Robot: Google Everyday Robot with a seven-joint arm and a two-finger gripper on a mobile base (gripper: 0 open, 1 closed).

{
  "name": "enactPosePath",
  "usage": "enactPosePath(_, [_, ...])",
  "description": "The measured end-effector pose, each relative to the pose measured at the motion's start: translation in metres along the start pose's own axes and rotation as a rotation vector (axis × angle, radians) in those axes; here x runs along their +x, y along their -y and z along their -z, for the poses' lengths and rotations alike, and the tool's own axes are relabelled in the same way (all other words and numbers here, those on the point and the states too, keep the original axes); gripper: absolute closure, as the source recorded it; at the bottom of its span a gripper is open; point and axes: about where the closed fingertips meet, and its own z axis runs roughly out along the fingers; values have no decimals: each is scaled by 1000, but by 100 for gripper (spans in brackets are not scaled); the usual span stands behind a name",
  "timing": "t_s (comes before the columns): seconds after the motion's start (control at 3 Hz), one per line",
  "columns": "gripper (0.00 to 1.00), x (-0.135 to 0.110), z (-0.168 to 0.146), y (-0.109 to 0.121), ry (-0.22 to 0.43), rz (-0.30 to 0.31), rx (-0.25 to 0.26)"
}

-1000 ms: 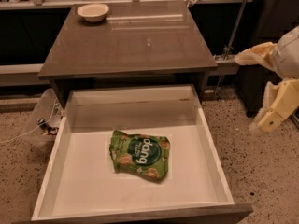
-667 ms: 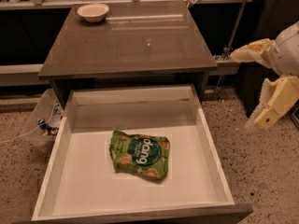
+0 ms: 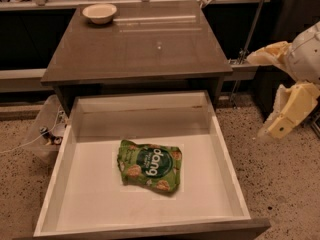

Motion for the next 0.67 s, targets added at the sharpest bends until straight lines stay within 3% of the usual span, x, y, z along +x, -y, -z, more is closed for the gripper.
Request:
enactPosePath(0.33, [0, 1, -29, -2, -66, 22, 19])
enactPosePath(0.67, [0, -3, -64, -22, -186, 118, 65])
